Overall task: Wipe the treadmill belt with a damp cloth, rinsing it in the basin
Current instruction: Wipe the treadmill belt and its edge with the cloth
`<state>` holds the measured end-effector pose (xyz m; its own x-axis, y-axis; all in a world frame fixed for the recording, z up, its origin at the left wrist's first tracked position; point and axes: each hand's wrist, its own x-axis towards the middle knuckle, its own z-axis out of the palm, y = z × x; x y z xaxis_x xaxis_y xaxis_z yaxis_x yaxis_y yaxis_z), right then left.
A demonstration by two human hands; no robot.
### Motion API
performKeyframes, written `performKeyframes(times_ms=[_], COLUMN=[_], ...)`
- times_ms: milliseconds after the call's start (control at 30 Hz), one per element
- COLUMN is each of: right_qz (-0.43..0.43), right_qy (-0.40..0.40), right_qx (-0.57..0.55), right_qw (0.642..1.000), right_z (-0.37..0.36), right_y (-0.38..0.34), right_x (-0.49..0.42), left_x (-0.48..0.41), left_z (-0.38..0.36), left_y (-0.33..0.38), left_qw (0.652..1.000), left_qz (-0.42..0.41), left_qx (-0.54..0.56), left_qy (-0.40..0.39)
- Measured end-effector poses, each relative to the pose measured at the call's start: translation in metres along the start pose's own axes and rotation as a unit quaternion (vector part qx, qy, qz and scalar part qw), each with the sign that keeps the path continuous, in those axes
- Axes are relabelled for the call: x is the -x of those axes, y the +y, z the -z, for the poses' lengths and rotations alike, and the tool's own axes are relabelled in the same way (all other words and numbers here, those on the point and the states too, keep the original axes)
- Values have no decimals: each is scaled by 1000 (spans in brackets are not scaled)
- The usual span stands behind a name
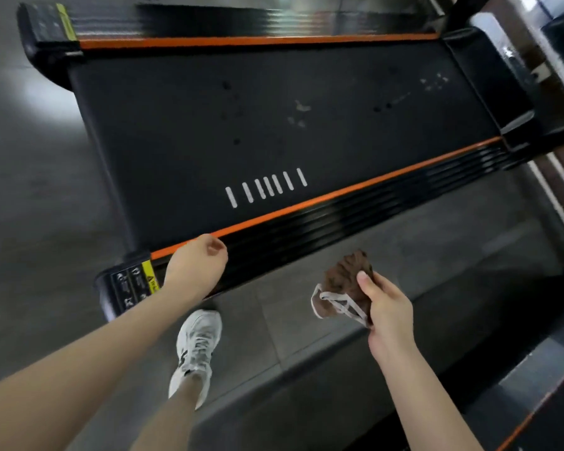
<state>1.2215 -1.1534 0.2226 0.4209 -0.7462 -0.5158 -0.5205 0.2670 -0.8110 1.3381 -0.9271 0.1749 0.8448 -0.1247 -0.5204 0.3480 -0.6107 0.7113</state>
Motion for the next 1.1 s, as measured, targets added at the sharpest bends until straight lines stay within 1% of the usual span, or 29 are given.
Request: performKeyframes(times_ms=[100, 167, 267, 333, 433, 500, 567, 633, 667, 733, 767, 833, 933, 967, 1000, 1033, 1100], right_qz=[15, 26, 40, 55, 91, 122, 167, 228, 262, 341, 382, 438, 493, 507, 517, 521, 521], right_qy=[2, 0, 0, -7, -16, -4, 13, 36, 48, 65, 58, 23, -78, -104, -125, -142, -163], right_qx=[13, 19, 39, 50, 77, 110, 162, 244, 295, 398, 440, 514, 576, 589, 595, 593, 577], right_qw=[1000, 999, 998, 997, 993, 986, 972, 942, 918, 849, 810, 737, 648, 620, 603, 598, 608], right_z=[-18, -28, -38, -42, -42, -36, -30, -29, -28, -28, -27, -21, -9, -5, -2, 0, 5], right_y=[-31, -51, -79, -95, -118, -124, -131, -138, -142, -150, -152, -148, -133, -128, -125, -122, -118], right_x=[-81, -133, -204, -250, -315, -363, -421, -480, -507, -554, -574, -614, -670, -685, -698, -708, -720], left_x=[-62, -100, -145, -169, -204, -223, -249, -280, -295, -325, -338, -357, -379, -383, -387, -390, -393], left_z=[-28, -47, -80, -104, -141, -166, -199, -236, -255, -293, -309, -339, -378, -388, -399, -410, -427], left_y=[33, 56, 95, 120, 150, 163, 174, 186, 193, 206, 212, 222, 226, 226, 224, 222, 216], left_qw=[1000, 1000, 997, 997, 997, 999, 999, 997, 994, 988, 985, 978, 950, 943, 937, 933, 921], left_qz=[-13, -12, -12, -16, -12, -5, -14, -36, -44, -47, -52, -59, -77, -77, -78, -77, -78], left_qx=[-13, 11, 71, 78, 77, 47, -17, -60, -84, -126, -138, -172, -286, -308, -317, -323, -342], left_qy=[-2, 4, -11, -19, -3, 10, 28, 42, 50, 75, 91, 103, 95, 104, 121, 140, 168])
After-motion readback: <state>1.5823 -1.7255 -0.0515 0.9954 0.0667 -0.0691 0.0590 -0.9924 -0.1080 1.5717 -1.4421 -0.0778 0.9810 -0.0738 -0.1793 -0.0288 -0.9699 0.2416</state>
